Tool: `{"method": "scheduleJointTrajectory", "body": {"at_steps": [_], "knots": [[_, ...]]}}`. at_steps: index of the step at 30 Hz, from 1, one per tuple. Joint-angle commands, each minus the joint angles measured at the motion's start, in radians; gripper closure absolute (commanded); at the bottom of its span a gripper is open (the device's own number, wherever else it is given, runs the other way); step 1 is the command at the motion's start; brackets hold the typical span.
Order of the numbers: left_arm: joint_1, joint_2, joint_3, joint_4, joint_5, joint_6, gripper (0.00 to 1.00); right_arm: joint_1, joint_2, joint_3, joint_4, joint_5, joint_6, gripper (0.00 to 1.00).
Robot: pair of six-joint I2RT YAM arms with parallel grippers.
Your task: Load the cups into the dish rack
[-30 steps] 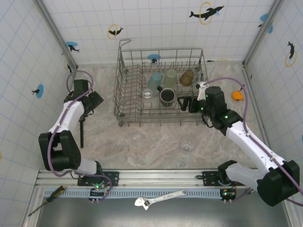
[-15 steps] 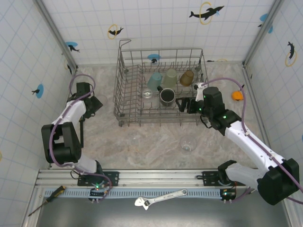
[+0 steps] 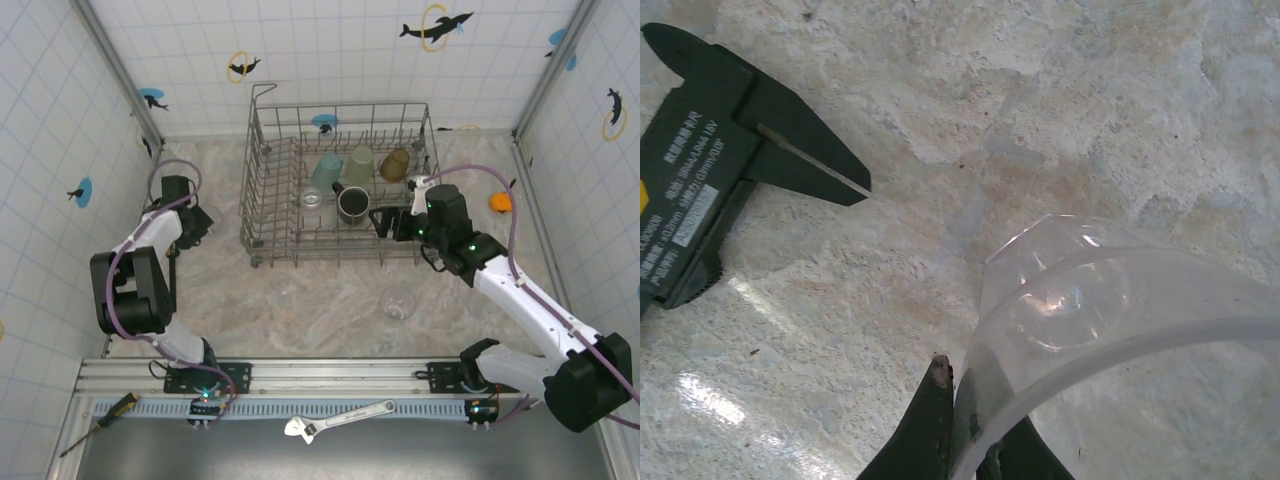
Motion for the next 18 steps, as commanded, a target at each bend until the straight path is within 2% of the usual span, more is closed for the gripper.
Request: {"method": "scheduleJointTrajectory", "body": {"at_steps": [1, 9, 18], "knots": [[0.018, -0.034, -0.013, -0.012, -0.001, 0.01, 1.0, 0.009, -0.004, 0.039, -0.005, 0.013, 0.018, 0.0], [0.047, -0.149, -0.024, -0.011, 0.075, 0.01, 1.0, 0.034, 0.015, 0.063, -0.004, 0.009, 0.039, 0.0], [0.061, -0.254, -0.009, 0.054, 0.28, -0.007, 1.0, 0.044, 0.033, 0.093, 0.007, -0.002, 0.042, 0.0]]}}
